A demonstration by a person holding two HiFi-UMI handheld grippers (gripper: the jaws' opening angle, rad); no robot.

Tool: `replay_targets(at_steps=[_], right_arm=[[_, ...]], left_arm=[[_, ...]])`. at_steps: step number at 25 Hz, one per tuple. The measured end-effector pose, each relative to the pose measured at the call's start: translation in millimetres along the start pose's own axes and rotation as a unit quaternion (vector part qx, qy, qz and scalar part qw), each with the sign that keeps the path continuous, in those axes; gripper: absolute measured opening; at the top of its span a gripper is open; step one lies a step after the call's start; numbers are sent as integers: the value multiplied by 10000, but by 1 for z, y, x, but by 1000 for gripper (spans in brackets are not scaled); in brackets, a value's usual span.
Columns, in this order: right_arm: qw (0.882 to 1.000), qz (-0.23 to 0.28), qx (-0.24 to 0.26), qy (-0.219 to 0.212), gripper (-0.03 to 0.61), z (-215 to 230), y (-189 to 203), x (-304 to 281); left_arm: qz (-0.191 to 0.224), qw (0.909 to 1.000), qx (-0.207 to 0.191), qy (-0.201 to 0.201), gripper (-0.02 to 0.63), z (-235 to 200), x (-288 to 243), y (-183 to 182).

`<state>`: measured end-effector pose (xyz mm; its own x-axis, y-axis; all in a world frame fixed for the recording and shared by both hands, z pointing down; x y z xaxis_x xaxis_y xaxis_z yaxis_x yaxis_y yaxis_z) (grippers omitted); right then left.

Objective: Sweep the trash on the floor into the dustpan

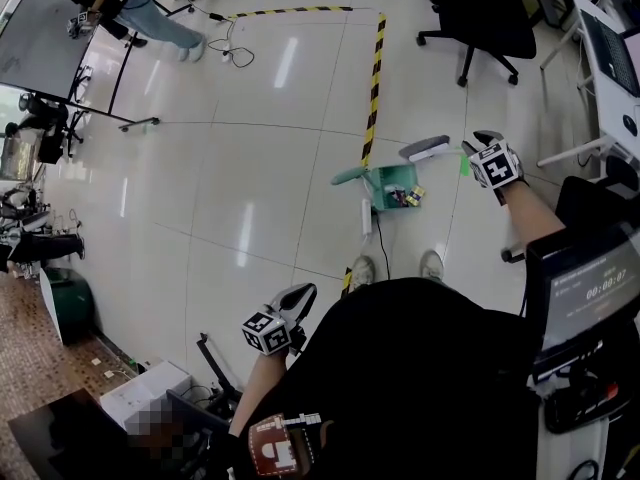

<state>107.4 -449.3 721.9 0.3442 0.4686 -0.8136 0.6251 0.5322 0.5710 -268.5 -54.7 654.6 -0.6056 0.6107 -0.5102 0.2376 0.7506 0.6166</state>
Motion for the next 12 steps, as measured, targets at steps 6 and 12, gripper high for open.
replay_targets(at_steps=[6,12], right_arm=[[9988,-192,-359,-287,135,-3,2,9],[9976,-563,-282,-301,132,9,17,44]], left_arm=[[-1,10000,-8,20,0,3,2,5],[72,9999,-57,113,0,4,0,1]])
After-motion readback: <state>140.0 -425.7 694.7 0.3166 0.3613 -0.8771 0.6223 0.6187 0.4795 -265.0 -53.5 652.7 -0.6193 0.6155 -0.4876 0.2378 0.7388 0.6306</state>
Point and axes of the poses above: the fingertips, and each gripper's own axes: x backward along the fingers, z to its right, y out of its underside, the point moved 3 cm from there along x, backward along the fingers, and after that the axes turned 1 degree about y, right-handed, at the moved point
